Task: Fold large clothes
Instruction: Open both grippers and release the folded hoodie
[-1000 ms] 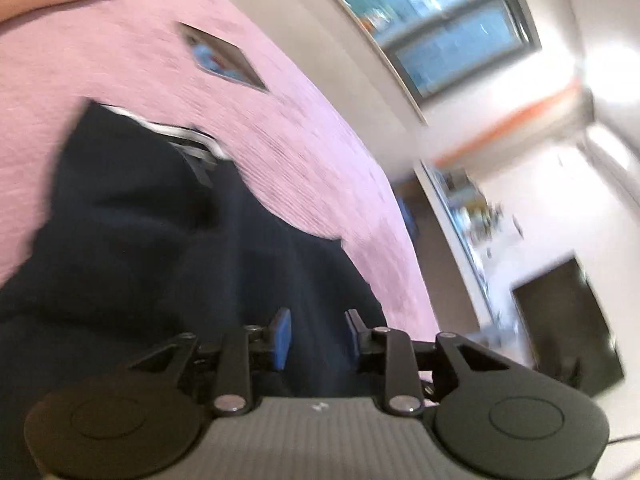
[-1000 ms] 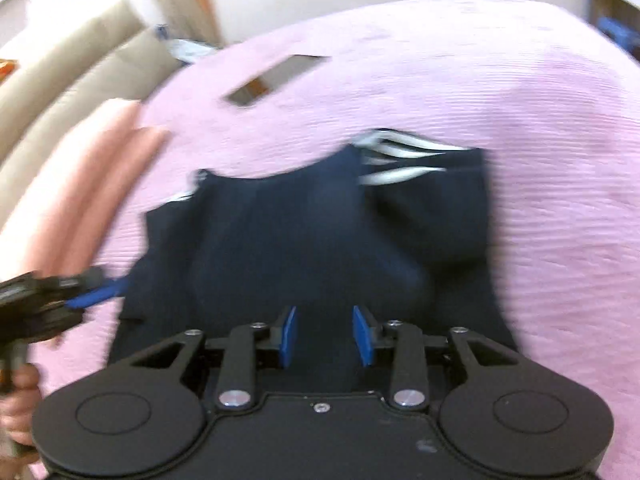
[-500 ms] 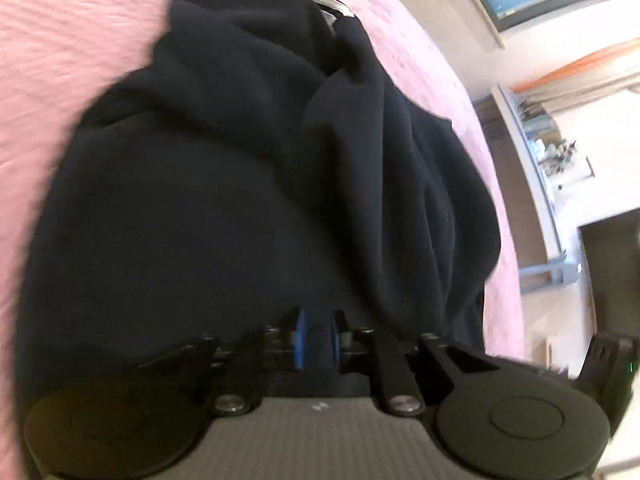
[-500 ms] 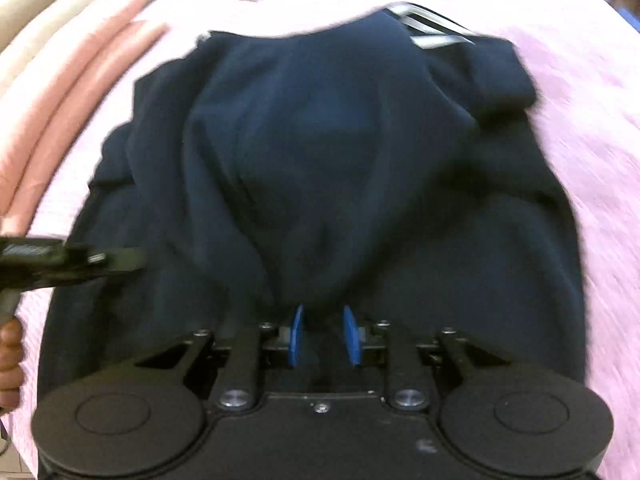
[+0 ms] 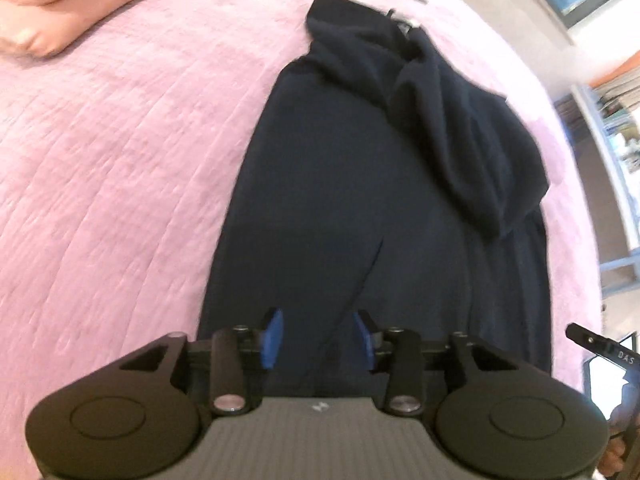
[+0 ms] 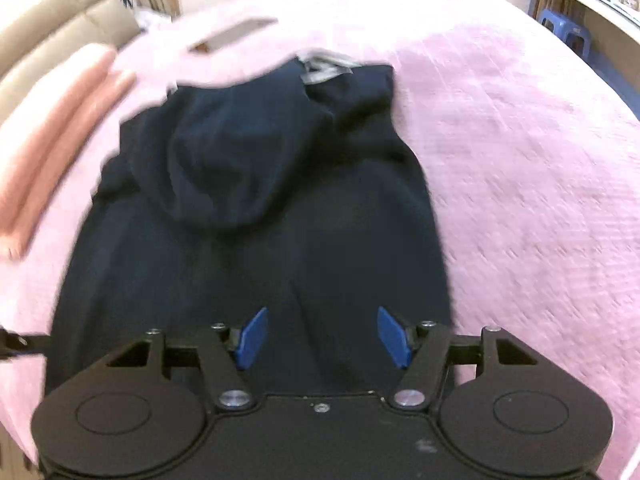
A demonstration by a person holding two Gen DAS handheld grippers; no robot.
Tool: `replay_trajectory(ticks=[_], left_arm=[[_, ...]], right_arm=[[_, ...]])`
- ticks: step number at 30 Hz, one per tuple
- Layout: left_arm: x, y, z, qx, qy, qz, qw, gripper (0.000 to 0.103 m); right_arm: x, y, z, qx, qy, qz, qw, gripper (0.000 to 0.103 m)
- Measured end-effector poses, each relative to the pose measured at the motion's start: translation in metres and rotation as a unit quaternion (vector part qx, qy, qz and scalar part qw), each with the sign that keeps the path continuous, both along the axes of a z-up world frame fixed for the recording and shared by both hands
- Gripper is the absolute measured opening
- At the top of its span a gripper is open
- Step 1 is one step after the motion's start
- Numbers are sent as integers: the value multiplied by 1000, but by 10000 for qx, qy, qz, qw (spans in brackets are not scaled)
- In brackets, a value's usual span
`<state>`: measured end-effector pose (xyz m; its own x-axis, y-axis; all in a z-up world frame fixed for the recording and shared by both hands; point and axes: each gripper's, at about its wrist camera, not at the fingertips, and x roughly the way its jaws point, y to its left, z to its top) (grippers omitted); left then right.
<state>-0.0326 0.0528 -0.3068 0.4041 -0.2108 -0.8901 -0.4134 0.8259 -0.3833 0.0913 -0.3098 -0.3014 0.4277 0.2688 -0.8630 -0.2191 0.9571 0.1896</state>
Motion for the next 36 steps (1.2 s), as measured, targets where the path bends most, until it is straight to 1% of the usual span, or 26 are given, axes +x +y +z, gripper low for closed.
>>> replay_trajectory(ticks=[2, 3, 5, 8, 10, 13, 16, 20, 22, 24, 25, 28, 29, 30, 31, 32, 33, 34, 35, 36], left_arm=[[-17, -7, 2, 164, 122, 32, 9998, 45], [-29, -6, 9, 210, 194, 54, 9996, 45], [-44, -12, 8, 283, 350, 177, 9988, 45], [-64, -15, 4, 373, 524, 354, 9973, 45], [-75, -16, -1, 434, 657, 469, 9958, 45], [-80, -15, -7, 344, 673, 682, 9948, 45], [-89, -13, -3, 261, 631, 777, 9946, 45], [-102, -14, 7, 531, 652, 841, 9929, 45], [-108, -12, 3, 384, 702, 856, 9931, 46], [-114, -11, -1, 35, 730, 847, 9937, 55], [-116, -8, -5, -160, 733, 854, 9935, 56], [-118, -5, -13, -493, 660, 916, 9924, 63], [-118, -3, -16, -550, 662, 915, 9921, 64], [-118, -1, -18, -594, 676, 922, 9917, 64], [-118, 0, -21, -676, 682, 938, 9909, 65], [-117, 3, -25, -688, 675, 941, 9909, 65], [-117, 2, -26, -656, 679, 945, 9910, 64], [-117, 2, -27, -623, 693, 962, 9910, 63], [-116, 2, -25, -551, 741, 989, 9908, 57], [-116, 0, -21, -470, 796, 1020, 9905, 55]], right_arm=[[-10, -17, -6, -141, 302, -35, 9994, 75], [-16, -28, -8, -166, 434, -67, 9989, 75], [-26, -46, -14, -215, 691, -171, 9972, 75], [-38, -66, -25, -278, 976, -258, 9945, 75], [-45, -73, -30, -293, 1069, -281, 9934, 75], [-51, -80, -40, -228, 1314, -182, 9909, 75], [-55, -83, -48, -174, 1460, -50, 9891, 75], [-60, -90, -55, -108, 1594, -3, 9872, 75], [-59, -91, -59, -25, 1658, 5, 9862, 75], [-58, -96, -65, 91, 1740, 53, 9847, 75], [-57, -96, -68, 187, 1808, 86, 9833, 75], [-57, -94, -73, 382, 1937, 151, 9802, 75], [-56, -94, -74, 454, 1962, 150, 9794, 72], [-55, -93, -75, 525, 2007, 140, 9781, 65], [-55, -93, -76, 601, 2038, 141, 9771, 62], [-56, -90, -73, 629, 2038, 148, 9769, 58], [-56, -88, -73, 594, 2026, 165, 9773, 52], [-56, -86, -73, 588, 2007, 205, 9777, 49], [-56, -85, -73, 599, 1979, 224, 9781, 46], [-55, -85, -72, 608, 1989, 210, 9779, 43]])
